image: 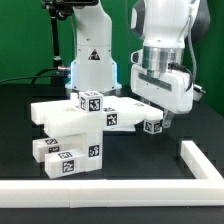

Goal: Assemble chair

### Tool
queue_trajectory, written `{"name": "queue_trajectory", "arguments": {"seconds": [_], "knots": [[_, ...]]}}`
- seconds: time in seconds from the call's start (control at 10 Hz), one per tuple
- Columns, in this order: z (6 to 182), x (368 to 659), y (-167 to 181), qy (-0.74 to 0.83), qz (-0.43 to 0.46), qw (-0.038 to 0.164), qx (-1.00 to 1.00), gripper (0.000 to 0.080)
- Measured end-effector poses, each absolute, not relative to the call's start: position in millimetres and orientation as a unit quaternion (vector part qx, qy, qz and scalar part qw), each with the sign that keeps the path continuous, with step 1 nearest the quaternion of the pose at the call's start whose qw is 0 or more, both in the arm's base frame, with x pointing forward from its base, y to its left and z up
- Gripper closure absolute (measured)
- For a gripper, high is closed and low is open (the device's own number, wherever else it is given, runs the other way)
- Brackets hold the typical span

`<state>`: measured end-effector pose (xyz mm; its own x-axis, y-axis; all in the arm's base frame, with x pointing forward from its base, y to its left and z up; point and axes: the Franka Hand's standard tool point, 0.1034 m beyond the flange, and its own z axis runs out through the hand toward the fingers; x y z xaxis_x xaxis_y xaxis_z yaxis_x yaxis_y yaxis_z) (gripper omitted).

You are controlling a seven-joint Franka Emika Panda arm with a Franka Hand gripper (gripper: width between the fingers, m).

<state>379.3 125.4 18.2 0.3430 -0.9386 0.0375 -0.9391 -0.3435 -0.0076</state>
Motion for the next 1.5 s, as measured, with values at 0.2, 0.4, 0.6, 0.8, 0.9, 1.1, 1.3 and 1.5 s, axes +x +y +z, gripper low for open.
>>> {"name": "queue_trajectory", "arguments": {"seconds": [0.2,0.4,0.6,0.8,0.9,1.1,1.3,1.5], "knots": [[17.8,379,125,-0.571,0.017,0.007,0.821,0.0334],[17.9,379,125,-0.567,0.017,0.007,0.824,0.0470],[17.9,379,124,-0.568,0.017,0.006,0.823,0.0517],[17.9,379,124,-0.564,0.017,0.006,0.826,0.0517],[17.9,379,124,-0.563,0.017,0.006,0.827,0.0517],[47.6,386,126,-0.533,-0.016,-0.005,0.846,0.0516],[103.0,407,100,-0.500,-0.019,-0.056,0.864,0.0515],[120.3,442,52,-0.484,-0.012,-0.069,0.872,0.0515]]}}
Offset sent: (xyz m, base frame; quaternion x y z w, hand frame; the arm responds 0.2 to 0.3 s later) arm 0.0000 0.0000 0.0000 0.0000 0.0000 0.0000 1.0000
